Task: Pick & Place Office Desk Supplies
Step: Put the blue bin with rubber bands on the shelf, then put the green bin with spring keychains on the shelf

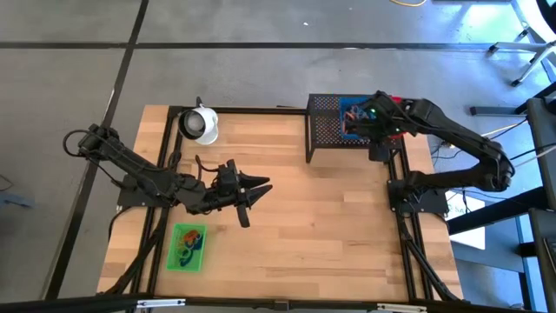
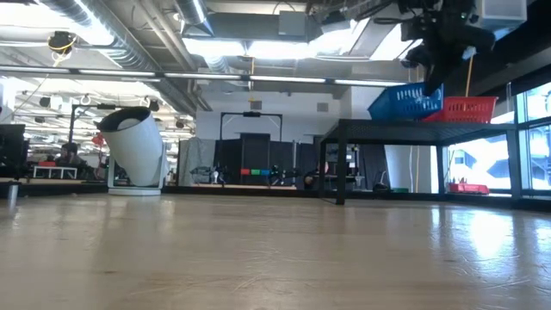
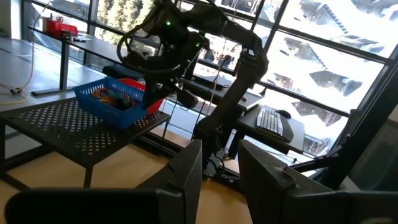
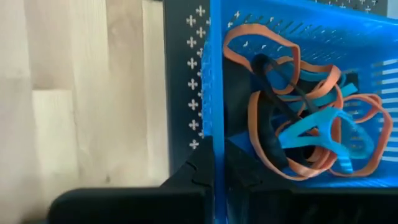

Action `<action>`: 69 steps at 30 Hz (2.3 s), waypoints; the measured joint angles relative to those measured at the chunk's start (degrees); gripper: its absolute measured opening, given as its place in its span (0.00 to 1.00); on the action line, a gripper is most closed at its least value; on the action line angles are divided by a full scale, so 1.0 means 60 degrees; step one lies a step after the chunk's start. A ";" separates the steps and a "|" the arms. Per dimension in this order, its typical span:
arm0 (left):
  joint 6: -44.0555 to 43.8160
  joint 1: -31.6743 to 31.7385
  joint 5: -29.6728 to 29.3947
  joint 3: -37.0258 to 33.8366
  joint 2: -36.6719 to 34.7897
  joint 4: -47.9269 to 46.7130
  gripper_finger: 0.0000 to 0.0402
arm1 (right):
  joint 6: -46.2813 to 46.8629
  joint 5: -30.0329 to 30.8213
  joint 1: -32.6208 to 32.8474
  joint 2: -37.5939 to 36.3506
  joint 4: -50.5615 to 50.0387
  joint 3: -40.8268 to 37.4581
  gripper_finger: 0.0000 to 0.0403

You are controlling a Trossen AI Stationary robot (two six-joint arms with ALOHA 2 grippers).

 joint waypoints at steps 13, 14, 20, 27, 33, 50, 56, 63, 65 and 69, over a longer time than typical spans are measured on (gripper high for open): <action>-0.0004 0.0004 0.0000 0.0000 0.0000 0.0000 0.24 | -0.0957 0.0024 -0.0555 -0.0290 0.0733 -0.0630 0.05; -0.0004 0.0000 0.0000 0.0000 0.0000 0.0000 0.24 | -0.0958 0.0028 -0.0579 -0.0294 0.0758 -0.0628 0.05; -0.0005 0.0004 0.0000 0.0000 0.0000 0.0002 0.24 | -0.0984 -0.0042 -0.0646 -0.0294 0.0781 -0.0628 0.06; -0.0004 0.0003 0.0000 0.0000 0.0004 0.0000 0.24 | -0.0988 0.0004 -0.0653 -0.0294 0.0949 -0.0628 0.14; -0.0004 0.0004 0.0000 0.0004 0.0004 0.0000 0.24 | -0.0705 0.0032 -0.0653 -0.0294 0.1088 -0.0628 0.26; -0.0005 0.0104 -0.0053 0.0015 0.0007 -0.0065 0.24 | 0.2044 -0.0364 -0.0413 -0.0290 0.0433 0.1700 0.43; -0.0608 0.0002 0.1213 0.0018 0.0188 -0.0573 0.27 | 0.3902 -0.1050 0.0193 -0.0294 0.0631 0.1999 0.43; -0.3224 -0.0617 0.3259 0.0018 0.0529 -0.2736 0.35 | 0.5055 -0.0848 0.1420 -0.0294 0.0665 0.1999 0.43; -0.4556 -0.0846 0.4895 0.0018 0.0539 -0.3627 0.36 | 0.5069 -0.0629 0.1771 -0.0294 0.0668 0.1999 0.43; -0.7458 -0.1622 0.7415 0.0018 0.0644 -0.5307 0.35 | 0.5062 -0.0104 0.2314 -0.0290 0.0784 0.1999 0.43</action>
